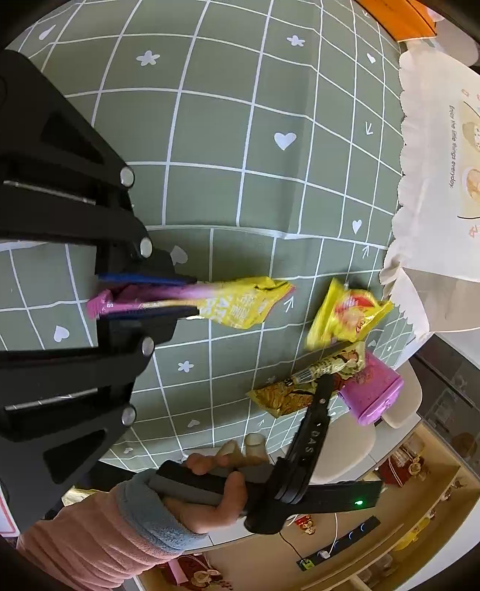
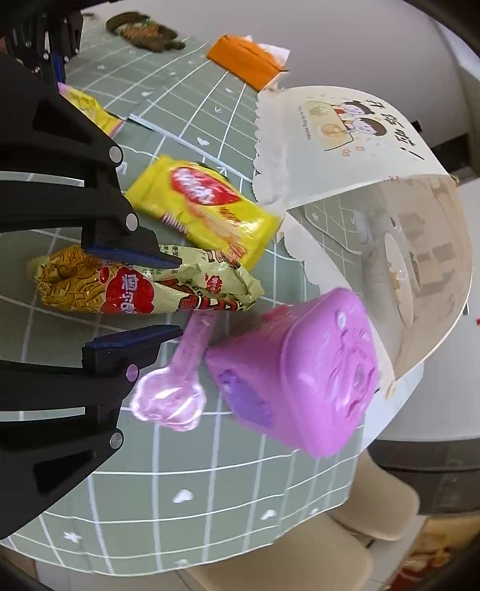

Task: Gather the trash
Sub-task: 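Grasp the yellow potato chip bag with the left gripper while the right grasps a gold snack wrapper, then carry both wrappers over the yellow trash bag and open both grippers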

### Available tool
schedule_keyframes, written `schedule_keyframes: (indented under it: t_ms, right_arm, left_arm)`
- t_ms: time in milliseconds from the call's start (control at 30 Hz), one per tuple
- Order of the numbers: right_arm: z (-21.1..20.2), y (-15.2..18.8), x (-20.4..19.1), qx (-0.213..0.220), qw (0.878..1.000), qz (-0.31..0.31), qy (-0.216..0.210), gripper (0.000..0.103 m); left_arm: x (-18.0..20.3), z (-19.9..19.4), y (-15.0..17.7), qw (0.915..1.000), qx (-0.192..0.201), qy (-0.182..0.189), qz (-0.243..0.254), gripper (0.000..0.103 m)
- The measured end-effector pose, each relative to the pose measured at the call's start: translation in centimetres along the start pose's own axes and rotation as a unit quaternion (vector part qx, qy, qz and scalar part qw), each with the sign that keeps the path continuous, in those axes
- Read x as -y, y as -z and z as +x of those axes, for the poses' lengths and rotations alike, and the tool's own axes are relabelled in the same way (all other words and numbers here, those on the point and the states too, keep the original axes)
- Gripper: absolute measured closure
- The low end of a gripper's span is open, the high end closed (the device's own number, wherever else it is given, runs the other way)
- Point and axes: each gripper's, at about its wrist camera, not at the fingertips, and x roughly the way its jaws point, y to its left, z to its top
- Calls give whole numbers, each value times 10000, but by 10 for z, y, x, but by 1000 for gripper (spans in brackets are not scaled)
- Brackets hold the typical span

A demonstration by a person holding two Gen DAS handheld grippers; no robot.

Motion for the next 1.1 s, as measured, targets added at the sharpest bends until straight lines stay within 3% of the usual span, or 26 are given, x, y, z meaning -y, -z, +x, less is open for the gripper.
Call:
schedule_keyframes:
  t_ms: [367,700,733,800,1100]
  right_arm:
    - [-69,43,-3,333,9992,207,6,87]
    - [-110,102,-1,211,9983,525,111,87]
    - [-114,108,0,194,9984,514,126,87]
    - [-124,118,2,208,9985,493,135,87]
    - [-172,145,10,430,9987,282,62,87]
  left_arm:
    - [3,-1,-5,9998,56,-132,104,78]
    - [4,17,-8,9986,-139,-490,-133,78]
    - [7,19,-8,9984,-159,-523,-119,78]
    - [15,20,-5,9982,-112,-593,-55,95]
    - [64,-12,23,9981,269,-556,-68,97]
